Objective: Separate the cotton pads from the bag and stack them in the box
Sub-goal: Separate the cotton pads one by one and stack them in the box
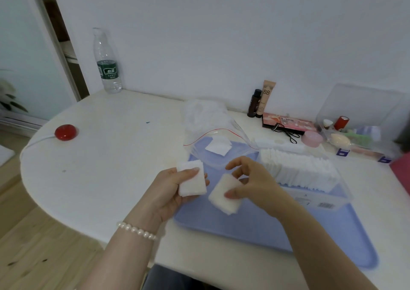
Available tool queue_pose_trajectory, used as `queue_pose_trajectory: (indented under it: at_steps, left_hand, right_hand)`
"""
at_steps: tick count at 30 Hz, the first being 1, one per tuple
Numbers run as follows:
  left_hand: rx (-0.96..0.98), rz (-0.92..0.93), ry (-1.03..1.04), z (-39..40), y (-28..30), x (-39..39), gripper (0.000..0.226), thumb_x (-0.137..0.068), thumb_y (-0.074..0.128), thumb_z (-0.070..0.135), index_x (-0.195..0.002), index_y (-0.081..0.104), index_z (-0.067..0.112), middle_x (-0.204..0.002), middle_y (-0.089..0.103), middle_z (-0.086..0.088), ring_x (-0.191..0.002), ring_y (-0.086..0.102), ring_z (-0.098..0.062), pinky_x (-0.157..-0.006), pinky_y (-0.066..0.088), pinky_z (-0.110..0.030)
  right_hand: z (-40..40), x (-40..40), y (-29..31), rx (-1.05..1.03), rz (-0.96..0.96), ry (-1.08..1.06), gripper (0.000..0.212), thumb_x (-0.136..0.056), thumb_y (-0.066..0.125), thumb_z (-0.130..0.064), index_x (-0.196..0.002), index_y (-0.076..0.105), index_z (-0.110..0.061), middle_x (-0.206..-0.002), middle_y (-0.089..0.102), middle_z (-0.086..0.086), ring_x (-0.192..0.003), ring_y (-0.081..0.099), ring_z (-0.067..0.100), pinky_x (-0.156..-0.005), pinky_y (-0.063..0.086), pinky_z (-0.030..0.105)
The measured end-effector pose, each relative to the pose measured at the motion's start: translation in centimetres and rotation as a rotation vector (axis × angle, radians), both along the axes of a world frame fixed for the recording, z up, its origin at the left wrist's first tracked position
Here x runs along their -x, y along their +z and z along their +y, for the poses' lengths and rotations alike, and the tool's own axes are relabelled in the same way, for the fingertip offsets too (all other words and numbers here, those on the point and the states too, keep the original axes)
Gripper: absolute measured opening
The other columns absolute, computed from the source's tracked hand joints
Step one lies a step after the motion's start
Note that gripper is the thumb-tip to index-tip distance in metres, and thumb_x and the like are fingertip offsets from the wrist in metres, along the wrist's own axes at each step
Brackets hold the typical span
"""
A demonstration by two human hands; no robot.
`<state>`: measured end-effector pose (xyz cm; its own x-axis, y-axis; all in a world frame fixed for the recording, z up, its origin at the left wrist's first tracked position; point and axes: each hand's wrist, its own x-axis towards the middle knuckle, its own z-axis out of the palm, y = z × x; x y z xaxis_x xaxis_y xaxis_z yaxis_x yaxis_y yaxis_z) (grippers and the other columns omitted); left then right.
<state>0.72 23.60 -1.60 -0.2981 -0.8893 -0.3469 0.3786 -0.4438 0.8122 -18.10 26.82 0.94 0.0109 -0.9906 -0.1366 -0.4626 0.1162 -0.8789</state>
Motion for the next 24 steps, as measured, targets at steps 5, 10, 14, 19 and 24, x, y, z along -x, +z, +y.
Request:
queue_pose_trajectory:
  at_steps: [5, 10, 14, 19, 24]
  left_hand:
    - [0.036, -0.069, -0.102, 1.1, -0.3, 2.3, 0.025, -0.091, 0.054, 0.014, -0.108, 0.064, -0.002, -0.093, 0.069, -0.014, -0.081, 0.065, -0.022, -0.066, 0.057, -0.033]
    - [0.078, -0.099, -0.208, 2.1, 0.1, 4.5, 0.029, -0.097, 0.046, 0.020, -0.114, 0.065, 0.006, -0.110, 0.068, -0.017, -0.098, 0.066, -0.028, -0.078, 0.056, -0.038]
    - [0.080, -0.044, -0.232, 2.6, 0.6, 5.0, 0.040, -0.099, 0.039, 0.037, -0.115, 0.067, 0.014, -0.113, 0.069, -0.012, -0.109, 0.063, -0.032, -0.078, 0.056, -0.036]
    - [0.061, -0.015, -0.242, 2.5, 0.6, 5.1, 0.055, -0.094, 0.031, 0.053, -0.116, 0.065, 0.016, -0.111, 0.070, -0.009, -0.097, 0.068, -0.027, -0.071, 0.058, -0.034]
    - [0.097, 0.016, -0.313, 2.8, 0.8, 5.2, 0.061, -0.082, 0.038, 0.060, -0.112, 0.067, 0.014, -0.110, 0.070, -0.008, -0.091, 0.068, -0.025, -0.084, 0.054, -0.042]
  right_hand:
    - [1.3, 0.6, 3.1, 0.070, -0.436, 0.083, 0.044, -0.073, 0.068, 0.010, -0.108, 0.057, -0.015, -0.068, 0.065, 0.006, -0.065, 0.062, 0.016, -0.059, 0.049, 0.024]
    - [1.5, -0.4, 2.5, 0.198, -0.355, -0.001, 0.035, -0.074, 0.070, 0.007, -0.099, 0.060, -0.016, -0.063, 0.065, 0.001, -0.061, 0.058, 0.018, -0.055, 0.047, 0.029]
    - [1.8, -0.6, 1.9, 0.230, -0.274, -0.054, 0.035, -0.073, 0.072, 0.006, -0.094, 0.060, -0.020, -0.061, 0.066, -0.007, -0.050, 0.057, 0.007, -0.042, 0.042, 0.021]
    - [1.9, -0.5, 1.7, 0.237, -0.197, -0.052, 0.037, -0.074, 0.072, 0.006, -0.097, 0.060, -0.021, -0.066, 0.063, -0.004, -0.046, 0.054, 0.002, -0.039, 0.041, 0.019]
    - [2.1, -0.2, 1.4, 0.278, -0.140, -0.064, 0.033, -0.076, 0.071, 0.003, -0.088, 0.062, -0.026, -0.073, 0.062, -0.001, -0.049, 0.057, 0.003, -0.038, 0.039, 0.016]
